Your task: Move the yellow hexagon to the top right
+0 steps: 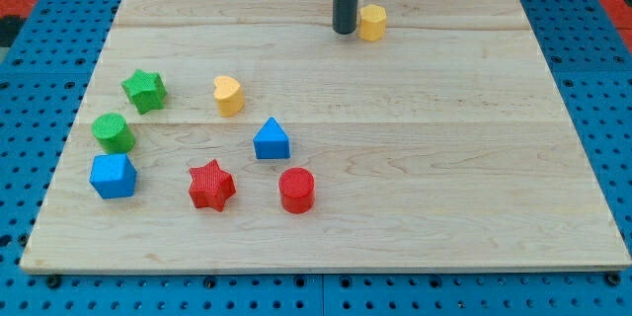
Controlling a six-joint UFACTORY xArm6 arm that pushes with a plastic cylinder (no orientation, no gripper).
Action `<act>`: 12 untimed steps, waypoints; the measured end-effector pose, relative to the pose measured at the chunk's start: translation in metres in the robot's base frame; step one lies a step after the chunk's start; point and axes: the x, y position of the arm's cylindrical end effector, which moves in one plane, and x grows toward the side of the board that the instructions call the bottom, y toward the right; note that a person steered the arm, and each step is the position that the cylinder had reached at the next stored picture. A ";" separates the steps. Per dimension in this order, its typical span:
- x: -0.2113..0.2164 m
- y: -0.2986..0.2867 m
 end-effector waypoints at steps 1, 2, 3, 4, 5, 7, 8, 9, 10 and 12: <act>-0.011 0.076; -0.019 0.106; -0.033 0.161; -0.034 0.165; -0.034 0.165; -0.034 0.165; -0.034 0.165; -0.032 0.165; 0.016 0.127; 0.134 0.110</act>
